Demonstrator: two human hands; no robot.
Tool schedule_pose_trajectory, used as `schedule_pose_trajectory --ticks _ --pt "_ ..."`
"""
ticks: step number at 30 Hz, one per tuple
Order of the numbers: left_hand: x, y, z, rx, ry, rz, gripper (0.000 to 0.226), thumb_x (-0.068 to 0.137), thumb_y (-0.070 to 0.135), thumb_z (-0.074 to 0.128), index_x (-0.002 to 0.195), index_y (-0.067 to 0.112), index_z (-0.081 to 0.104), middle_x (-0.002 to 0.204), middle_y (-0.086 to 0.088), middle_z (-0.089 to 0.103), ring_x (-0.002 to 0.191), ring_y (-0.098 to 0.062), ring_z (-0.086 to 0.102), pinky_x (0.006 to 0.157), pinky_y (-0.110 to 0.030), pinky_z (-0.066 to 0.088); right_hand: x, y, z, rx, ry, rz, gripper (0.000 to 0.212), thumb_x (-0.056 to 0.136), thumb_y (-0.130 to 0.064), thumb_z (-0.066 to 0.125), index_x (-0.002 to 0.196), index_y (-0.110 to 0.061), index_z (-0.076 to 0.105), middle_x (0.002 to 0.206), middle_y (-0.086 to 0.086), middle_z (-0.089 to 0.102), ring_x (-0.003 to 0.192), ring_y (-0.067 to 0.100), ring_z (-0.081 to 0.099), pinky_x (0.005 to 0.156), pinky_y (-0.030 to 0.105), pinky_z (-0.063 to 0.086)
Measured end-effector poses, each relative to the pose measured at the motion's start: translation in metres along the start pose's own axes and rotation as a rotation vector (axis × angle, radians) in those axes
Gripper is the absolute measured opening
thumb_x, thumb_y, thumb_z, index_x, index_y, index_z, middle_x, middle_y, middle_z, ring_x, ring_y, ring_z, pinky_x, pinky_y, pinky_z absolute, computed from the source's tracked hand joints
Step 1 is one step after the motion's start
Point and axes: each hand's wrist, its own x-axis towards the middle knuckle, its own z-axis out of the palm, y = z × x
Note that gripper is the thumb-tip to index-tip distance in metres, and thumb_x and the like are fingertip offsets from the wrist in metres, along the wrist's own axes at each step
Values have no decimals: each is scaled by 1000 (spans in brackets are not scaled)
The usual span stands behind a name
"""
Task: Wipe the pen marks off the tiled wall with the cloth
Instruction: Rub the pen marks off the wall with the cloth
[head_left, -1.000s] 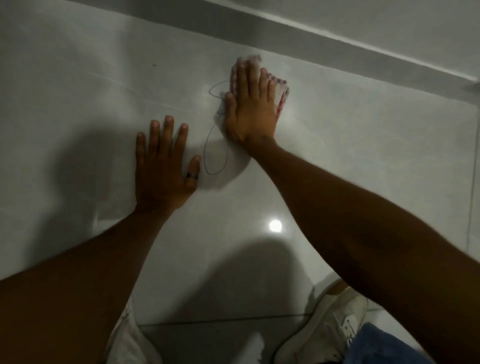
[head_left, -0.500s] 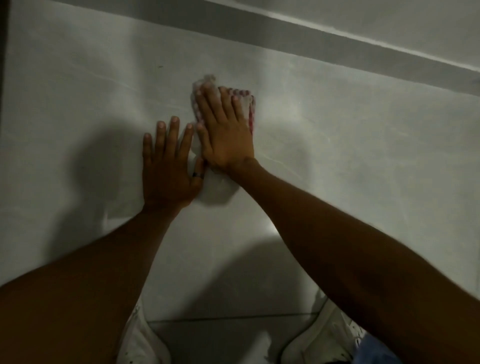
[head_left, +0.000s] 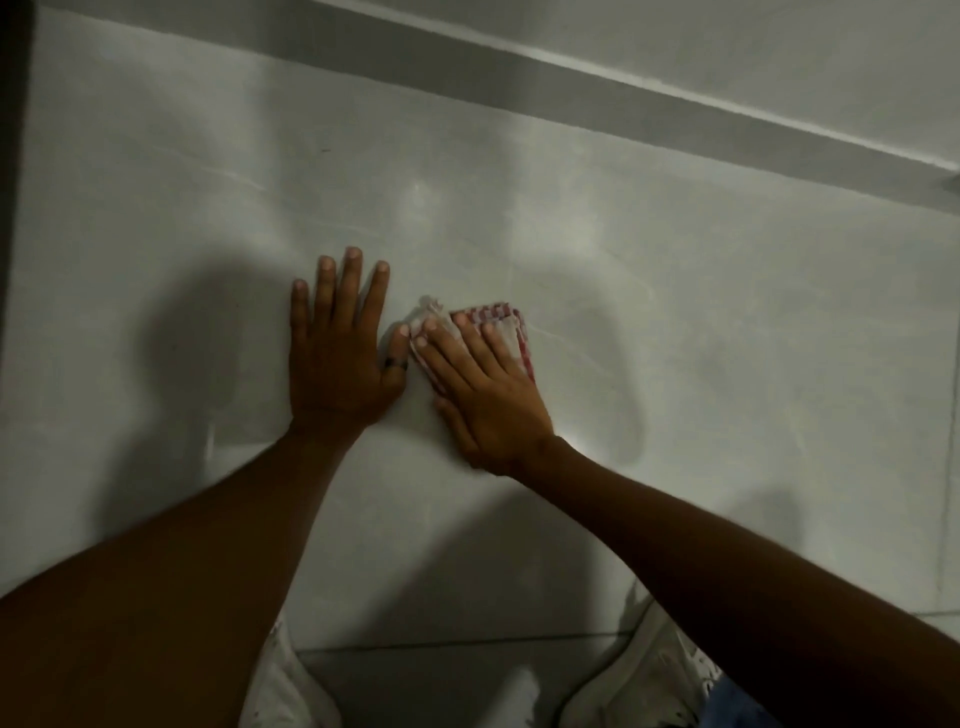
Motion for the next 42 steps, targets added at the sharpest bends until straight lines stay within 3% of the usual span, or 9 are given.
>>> schedule_pose_trajectory --ticks 9,13,15,17,23,26,34,39,42 --pt "-1 -2 2 33 -4 4 72 109 53 37 172 19 27 181 -14 22 167 -40 19 136 -59 12 -40 65 -10 -96 -130 -518 65 109 -35 35 171 -19 22 181 5 19 169 29 12 138 50 5" --pt "-1 -1 2 45 5 8 72 109 53 37 172 19 26 180 -15 22 167 -41 20 136 -60 13 -21 92 -19 -126 -155 -671 62 108 -33 37 168 -20 32 177 4 31 166 29 25 138 50 13" --pt "-1 0 1 42 20 0 72 109 52 39 172 19 28 180 -15 24 166 -41 21 136 -60 14 -14 99 -23 -119 -145 -617 61 108 -32 38 167 -17 36 176 8 33 165 33 27 137 54 18" --pt "-2 0 1 30 27 -6 72 108 51 41 171 18 30 180 -15 25 166 -40 22 135 -60 15 -6 101 -28 -82 -116 -436 61 108 -33 37 166 -17 36 176 11 33 165 36 26 137 55 16" --pt "-1 1 1 -2 33 -8 72 108 50 42 171 18 33 179 -15 27 166 -40 23 135 -60 15 47 91 -45 -21 156 509 65 111 -38 28 171 -16 21 180 10 18 169 31 13 138 54 8" --pt "0 1 0 19 29 -15 72 108 51 42 171 17 32 179 -16 28 166 -41 23 135 -61 15 92 77 -53 61 193 767 67 112 -43 23 172 -16 11 182 10 8 169 34 6 139 51 -1" --pt "-2 1 2 35 30 -3 70 109 50 41 171 19 31 179 -15 26 166 -40 23 135 -59 14 124 28 -42 55 92 439 66 113 -43 28 172 -19 13 182 10 8 169 32 4 139 50 -2" --pt "-2 -2 4 -4 44 4 70 108 47 40 172 23 29 180 -12 24 167 -38 22 136 -58 12 25 -8 -14 54 45 281 65 112 -44 33 172 -23 16 182 5 10 170 28 5 138 54 7" --pt "-1 -2 1 -27 50 -2 70 107 46 42 171 21 32 180 -12 25 166 -39 23 136 -58 11 -57 8 -2 24 17 246 62 112 -42 35 170 -25 25 180 2 21 169 30 15 134 59 19"
